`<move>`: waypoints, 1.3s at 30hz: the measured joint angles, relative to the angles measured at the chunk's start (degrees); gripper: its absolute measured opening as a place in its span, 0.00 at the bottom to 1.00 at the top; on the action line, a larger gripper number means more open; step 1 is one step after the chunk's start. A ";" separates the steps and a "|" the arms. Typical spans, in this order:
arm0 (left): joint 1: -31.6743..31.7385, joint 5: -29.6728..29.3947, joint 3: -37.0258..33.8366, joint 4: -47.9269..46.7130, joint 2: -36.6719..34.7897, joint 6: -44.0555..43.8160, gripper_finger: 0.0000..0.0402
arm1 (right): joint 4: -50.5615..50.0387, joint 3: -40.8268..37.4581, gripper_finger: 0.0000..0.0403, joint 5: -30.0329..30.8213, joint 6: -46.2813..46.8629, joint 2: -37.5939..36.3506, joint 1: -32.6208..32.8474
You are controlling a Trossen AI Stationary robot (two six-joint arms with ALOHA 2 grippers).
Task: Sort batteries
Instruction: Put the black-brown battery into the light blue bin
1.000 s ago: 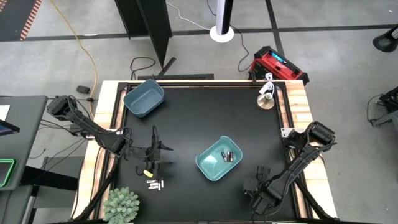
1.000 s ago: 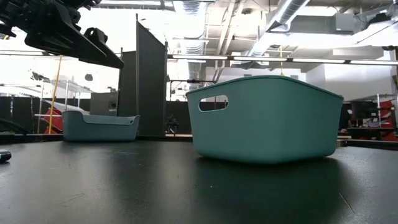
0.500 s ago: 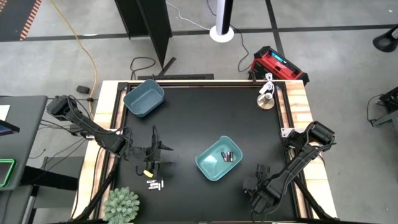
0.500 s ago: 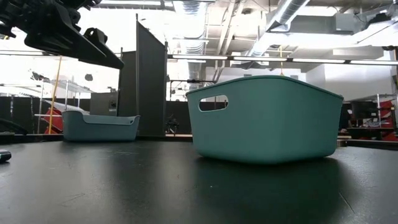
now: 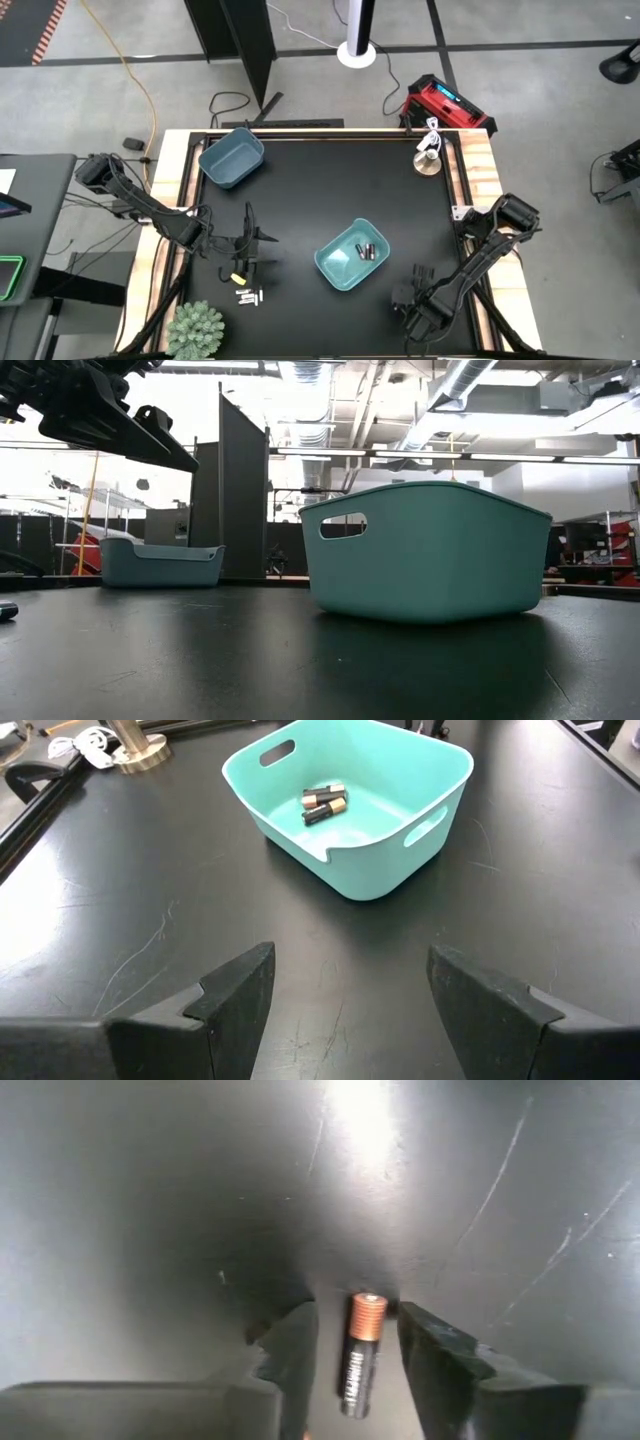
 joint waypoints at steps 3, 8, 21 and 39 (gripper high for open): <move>-0.01 0.00 0.00 0.00 0.00 0.00 0.64 | 0.89 -0.03 0.30 -0.02 -1.01 0.01 0.00; 0.00 0.00 0.00 0.00 0.00 0.01 0.64 | 1.20 -0.03 0.18 -0.23 -1.48 0.07 -0.34; -0.01 0.00 0.00 -0.11 0.00 0.01 0.64 | 0.58 -0.07 0.02 -0.58 -3.38 0.11 -2.95; -0.02 0.00 0.00 -0.13 0.00 -0.01 0.64 | -10.93 4.84 0.01 1.81 -4.95 0.28 -3.41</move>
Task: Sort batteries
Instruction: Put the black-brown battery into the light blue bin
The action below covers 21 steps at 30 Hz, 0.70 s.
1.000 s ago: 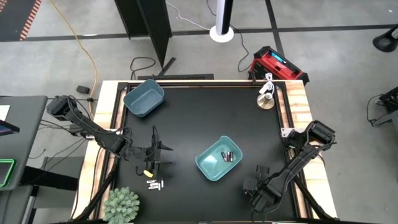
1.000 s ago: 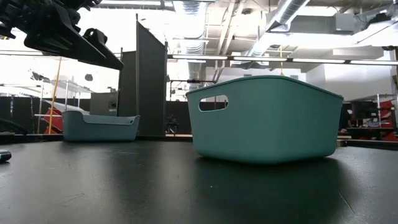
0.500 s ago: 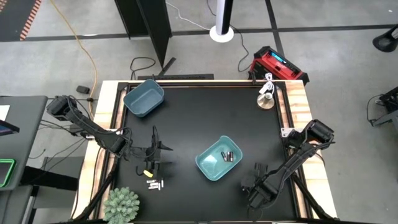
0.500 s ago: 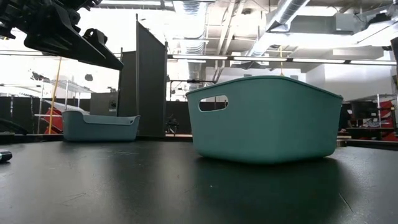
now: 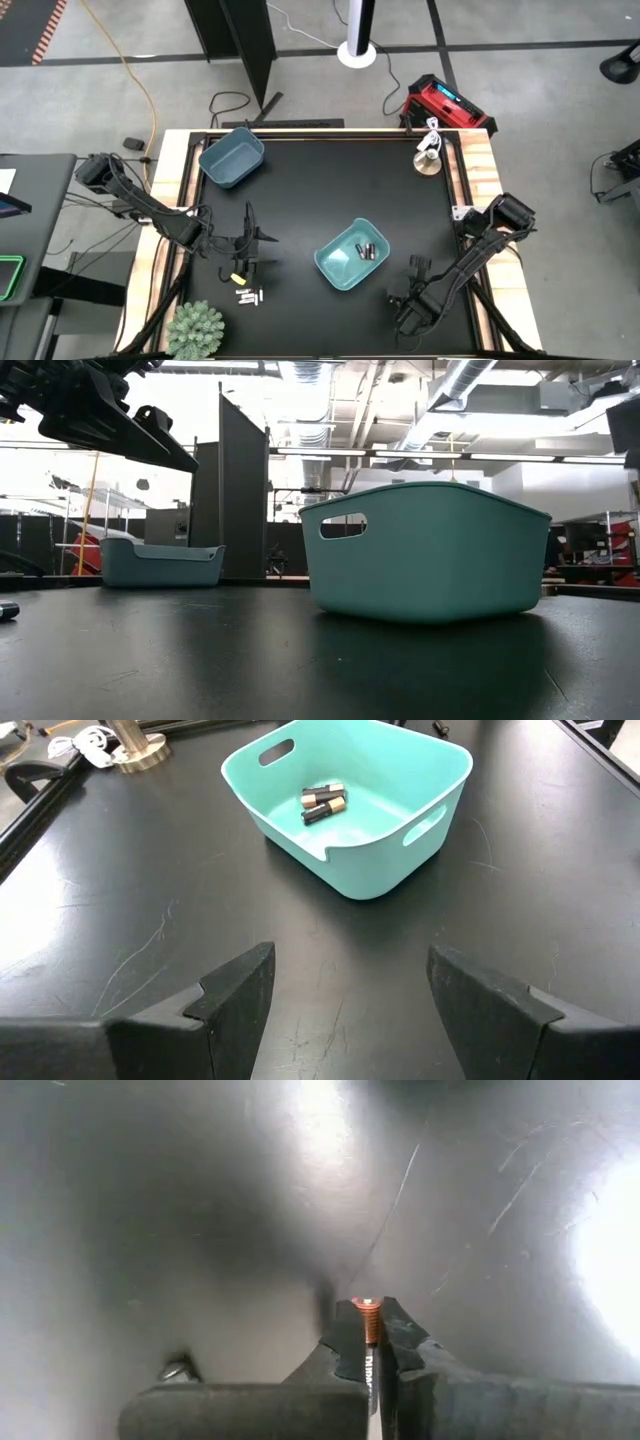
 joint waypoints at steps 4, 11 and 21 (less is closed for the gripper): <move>0.02 0.00 0.00 0.00 0.00 0.00 0.64 | -4.40 2.99 0.01 0.34 -0.88 -0.35 0.04; 0.00 0.00 0.00 -0.11 0.00 -0.08 0.64 | -9.30 11.29 0.00 7.83 -4.83 -2.37 -1.13; -0.02 0.03 0.00 -0.21 0.02 -0.42 0.64 | -9.49 13.06 0.01 4.35 -14.31 -1.90 -5.20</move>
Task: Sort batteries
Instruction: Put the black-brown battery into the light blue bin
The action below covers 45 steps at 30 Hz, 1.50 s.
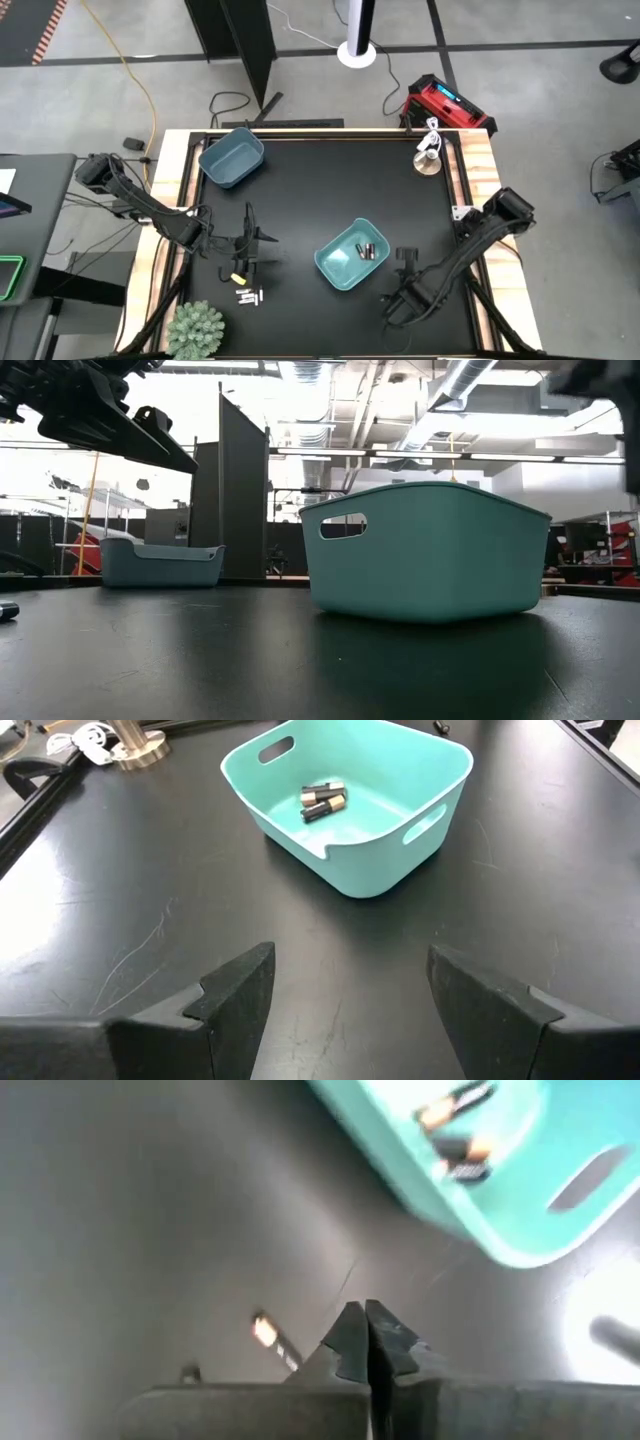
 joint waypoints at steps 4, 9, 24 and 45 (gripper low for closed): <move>0.00 0.08 0.00 -0.08 0.00 -0.04 0.64 | 0.64 -3.75 0.11 -2.28 2.80 0.02 0.26; 0.00 0.56 0.00 -0.10 0.00 0.02 0.64 | 6.11 -8.95 0.33 -2.97 3.86 0.02 2.23; 0.02 0.52 0.00 -0.08 0.00 0.00 0.64 | 15.08 -15.29 0.42 -4.61 -0.24 0.00 5.50; 0.02 0.44 0.00 -0.50 0.00 0.00 0.64 | 24.80 -19.99 0.22 -8.70 -2.60 -0.19 2.68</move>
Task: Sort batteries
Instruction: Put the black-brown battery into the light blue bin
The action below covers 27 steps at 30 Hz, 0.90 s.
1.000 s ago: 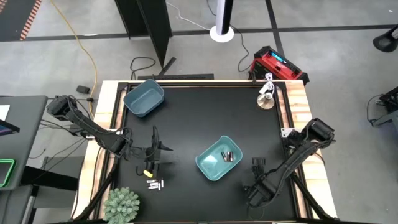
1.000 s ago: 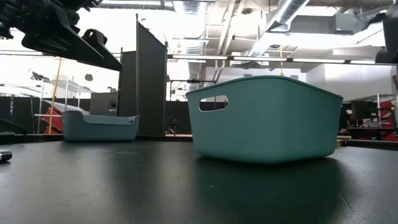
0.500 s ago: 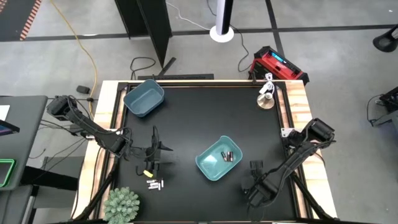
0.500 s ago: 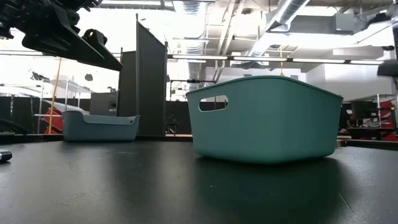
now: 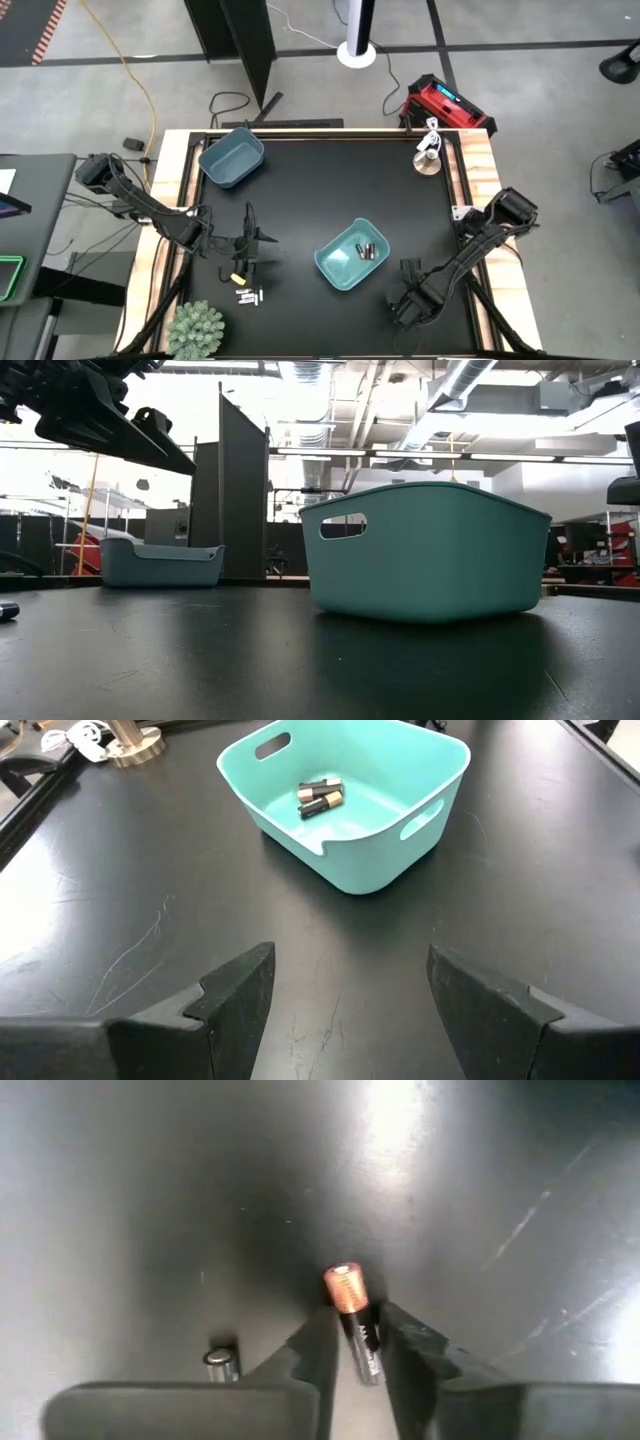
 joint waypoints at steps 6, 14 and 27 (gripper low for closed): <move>0.00 -0.01 0.00 -0.41 0.00 0.00 0.64 | 3.98 -2.38 0.11 -1.89 2.13 -0.32 -0.90; 0.00 -0.03 0.00 -0.39 0.00 -0.02 0.64 | 4.72 -2.42 0.03 -2.37 2.63 -0.55 -1.89; 0.02 -0.06 0.00 -0.39 0.00 -0.20 0.64 | 6.10 -1.42 0.02 0.46 2.40 -5.73 -2.34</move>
